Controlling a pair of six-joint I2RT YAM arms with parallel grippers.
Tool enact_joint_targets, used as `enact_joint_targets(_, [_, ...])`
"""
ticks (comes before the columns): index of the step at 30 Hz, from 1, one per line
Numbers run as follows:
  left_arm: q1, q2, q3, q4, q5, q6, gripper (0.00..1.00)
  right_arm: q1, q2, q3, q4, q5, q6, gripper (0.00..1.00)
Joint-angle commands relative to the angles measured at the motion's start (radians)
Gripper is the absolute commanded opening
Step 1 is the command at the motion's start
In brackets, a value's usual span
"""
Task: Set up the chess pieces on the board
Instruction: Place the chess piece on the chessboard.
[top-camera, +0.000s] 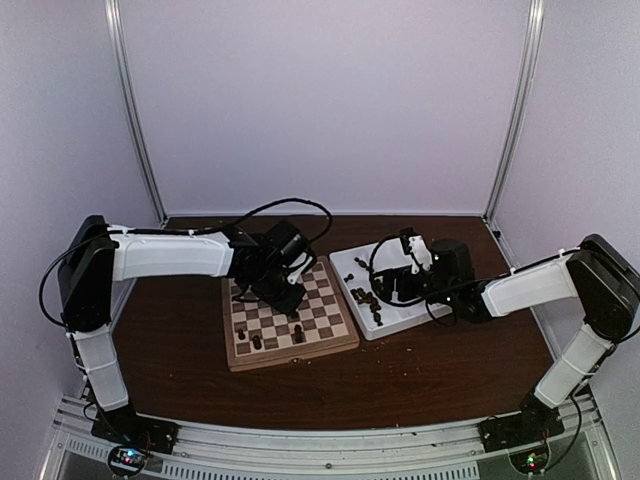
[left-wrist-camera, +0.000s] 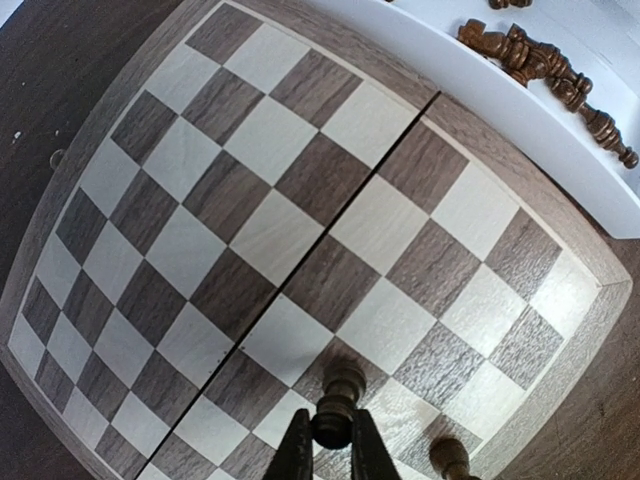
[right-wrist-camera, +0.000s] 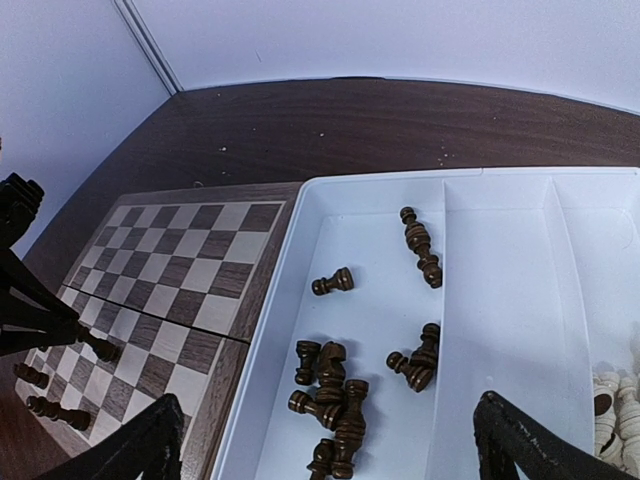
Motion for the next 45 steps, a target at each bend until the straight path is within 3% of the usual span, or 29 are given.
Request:
enact_joint_targets(1, [0.006, 0.012, 0.029, 0.023, 0.002, 0.018, 0.10, -0.009, -0.004, 0.015, -0.001, 0.001, -0.014, 1.00])
enact_joint_targets(13, [0.005, -0.015, 0.050, -0.018, 0.023, 0.024, 0.32, -0.012, -0.010, 0.013, -0.006, -0.004, -0.017, 1.00])
enact_joint_targets(20, [0.004, -0.151, -0.002, -0.022, 0.069, -0.008, 0.41, -0.013, -0.007, 0.015, -0.005, -0.005, -0.017, 1.00])
enact_joint_targets(27, [-0.044, -0.198, -0.054, -0.035, 0.175, -0.031, 0.62, -0.012, 0.003, 0.020, -0.002, -0.013, -0.010, 1.00])
enact_joint_targets(45, [-0.086, -0.083, -0.056, -0.039, 0.157, -0.098, 0.53, -0.013, -0.006, 0.015, -0.005, -0.011, -0.012, 1.00])
